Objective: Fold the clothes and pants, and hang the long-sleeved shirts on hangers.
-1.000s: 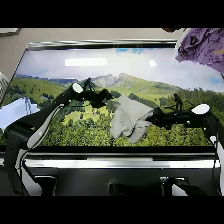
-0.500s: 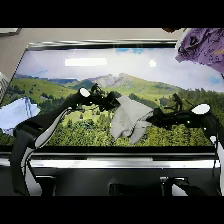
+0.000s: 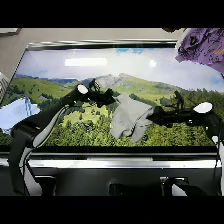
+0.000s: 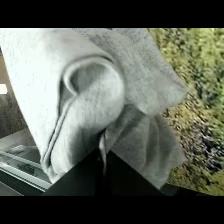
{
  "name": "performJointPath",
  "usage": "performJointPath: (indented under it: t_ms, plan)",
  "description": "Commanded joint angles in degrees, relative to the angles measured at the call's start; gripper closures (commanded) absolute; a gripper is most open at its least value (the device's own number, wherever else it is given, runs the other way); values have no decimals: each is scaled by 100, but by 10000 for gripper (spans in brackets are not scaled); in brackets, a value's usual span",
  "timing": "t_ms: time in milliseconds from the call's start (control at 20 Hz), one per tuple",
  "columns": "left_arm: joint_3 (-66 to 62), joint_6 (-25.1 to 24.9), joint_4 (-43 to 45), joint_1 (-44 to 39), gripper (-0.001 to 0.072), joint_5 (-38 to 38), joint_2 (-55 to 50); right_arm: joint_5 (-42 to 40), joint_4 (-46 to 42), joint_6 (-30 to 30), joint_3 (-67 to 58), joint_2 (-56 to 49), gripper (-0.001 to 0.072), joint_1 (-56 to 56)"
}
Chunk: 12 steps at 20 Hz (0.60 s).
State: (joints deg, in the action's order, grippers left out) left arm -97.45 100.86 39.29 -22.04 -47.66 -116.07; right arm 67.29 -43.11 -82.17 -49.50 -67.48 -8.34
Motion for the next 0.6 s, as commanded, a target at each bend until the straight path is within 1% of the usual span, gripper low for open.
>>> performJointPath:
  t_ms: [0,150,300,400,500,550]
  plan:
    - [-151,227,1078,229,697,-168,570,9,-35,133,-295,278,681,-4]
    - [-151,291,1937,452,697,-269,1366,138,-116,275,-767,625,681,-4]
    - [-153,560,3187,636,697,-354,2417,251,-175,516,-1591,1045,681,-4]
    - [-153,592,3936,673,697,-361,3178,313,-227,614,-2229,1320,681,-4]
    - [-153,590,4433,669,697,-378,3915,431,-240,654,-2905,1613,681,-4]
    - [-153,586,4522,667,697,-404,4238,511,-243,651,-3176,1738,681,-4]
